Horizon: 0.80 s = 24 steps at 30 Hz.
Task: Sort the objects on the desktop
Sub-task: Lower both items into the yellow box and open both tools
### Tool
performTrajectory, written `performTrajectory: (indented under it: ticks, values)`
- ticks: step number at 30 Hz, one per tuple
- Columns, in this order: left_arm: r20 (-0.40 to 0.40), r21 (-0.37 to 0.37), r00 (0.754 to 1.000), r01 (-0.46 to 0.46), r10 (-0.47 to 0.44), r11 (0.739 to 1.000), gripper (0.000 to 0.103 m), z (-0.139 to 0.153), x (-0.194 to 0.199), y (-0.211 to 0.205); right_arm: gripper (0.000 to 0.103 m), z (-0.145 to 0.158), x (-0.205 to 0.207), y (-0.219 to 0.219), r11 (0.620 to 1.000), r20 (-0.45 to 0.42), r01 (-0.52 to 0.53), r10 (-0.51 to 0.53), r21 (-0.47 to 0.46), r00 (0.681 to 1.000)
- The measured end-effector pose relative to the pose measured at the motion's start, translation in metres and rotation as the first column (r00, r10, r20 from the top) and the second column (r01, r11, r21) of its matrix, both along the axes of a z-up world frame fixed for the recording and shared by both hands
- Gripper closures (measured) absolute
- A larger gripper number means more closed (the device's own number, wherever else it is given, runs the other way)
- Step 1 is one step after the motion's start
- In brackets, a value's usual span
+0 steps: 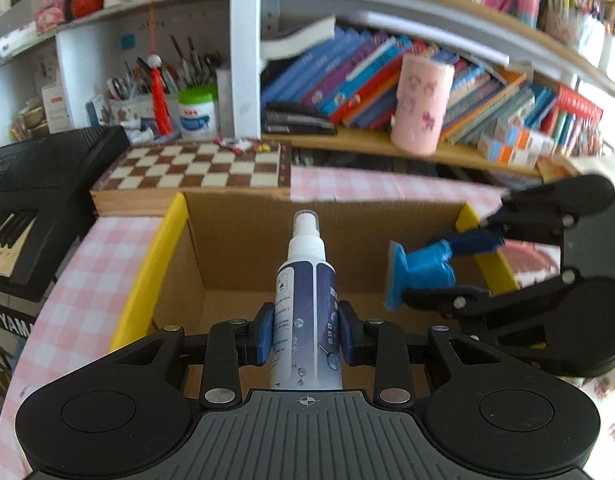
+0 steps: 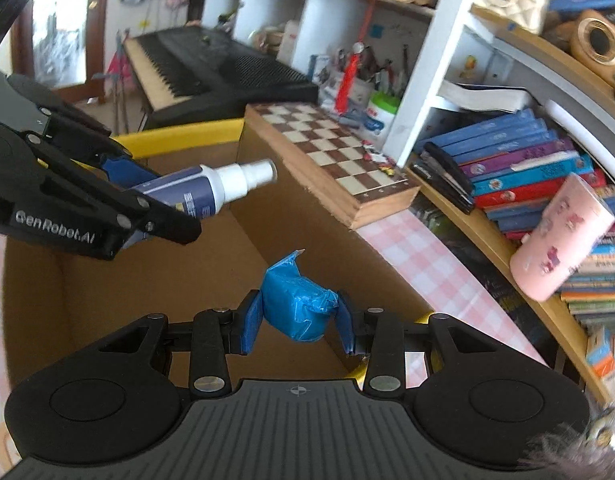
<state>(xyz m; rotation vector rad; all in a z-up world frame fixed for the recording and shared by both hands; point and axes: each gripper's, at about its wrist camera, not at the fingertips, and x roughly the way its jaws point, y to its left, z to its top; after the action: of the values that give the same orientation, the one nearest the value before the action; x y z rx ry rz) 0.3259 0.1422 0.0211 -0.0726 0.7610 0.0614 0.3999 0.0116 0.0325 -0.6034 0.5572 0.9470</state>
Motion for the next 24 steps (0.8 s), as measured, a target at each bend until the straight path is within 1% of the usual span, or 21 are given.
performTrajectory:
  ticks: [4,9,17,24]
  values:
    - [-0.059,0.012,0.998,0.025,-0.024,1.0,0.072,-0.009,0.008,-0.003,0.067,-0.007,0.003,0.008,0.998,-0.015,-0.025,0.024,-0.061,1.0]
    - [-0.108,0.035,0.993,0.054,-0.05,0.998,0.072,-0.017,0.013,-0.006,0.067,-0.016,0.001,0.014,0.992,-0.042,-0.049,0.044,-0.119,0.998]
    - [-0.147,-0.003,0.987,0.064,-0.064,0.998,0.072,-0.02,0.018,-0.001,0.067,-0.024,-0.001,0.022,0.976,0.002,-0.075,0.077,-0.207,0.997]
    - [-0.148,-0.017,0.988,0.047,-0.049,0.999,0.072,-0.02,0.019,0.002,0.067,-0.031,-0.004,0.025,0.954,0.046,-0.105,0.123,-0.281,0.991]
